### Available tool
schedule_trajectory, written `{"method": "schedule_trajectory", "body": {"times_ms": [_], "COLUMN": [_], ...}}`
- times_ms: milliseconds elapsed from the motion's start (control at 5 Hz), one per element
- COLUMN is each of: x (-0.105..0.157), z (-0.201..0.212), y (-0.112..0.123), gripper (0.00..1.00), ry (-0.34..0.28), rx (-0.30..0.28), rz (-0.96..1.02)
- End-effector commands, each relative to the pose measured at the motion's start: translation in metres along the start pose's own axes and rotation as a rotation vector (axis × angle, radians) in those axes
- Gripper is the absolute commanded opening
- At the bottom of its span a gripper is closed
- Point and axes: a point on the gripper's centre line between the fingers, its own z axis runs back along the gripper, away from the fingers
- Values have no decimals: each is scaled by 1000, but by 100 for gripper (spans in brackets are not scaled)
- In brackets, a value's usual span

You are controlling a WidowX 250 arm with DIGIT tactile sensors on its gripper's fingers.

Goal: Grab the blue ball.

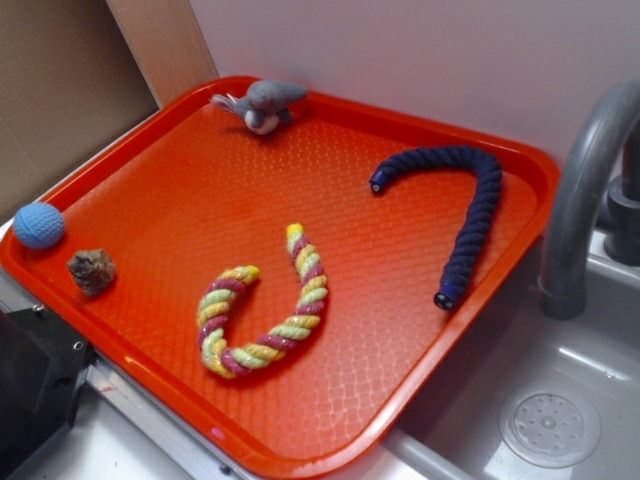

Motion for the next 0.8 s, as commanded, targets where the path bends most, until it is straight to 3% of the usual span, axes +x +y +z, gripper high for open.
{"method": "schedule_trajectory", "body": {"times_ms": [0, 200, 400, 600], "x": [0, 33, 40, 30], "z": [0, -52, -92, -122], "y": [0, 41, 75, 96], "gripper": [100, 100, 100, 100], "ry": [0, 48, 62, -14], "rx": [0, 147, 211, 290], "rz": [0, 144, 284, 535]}}
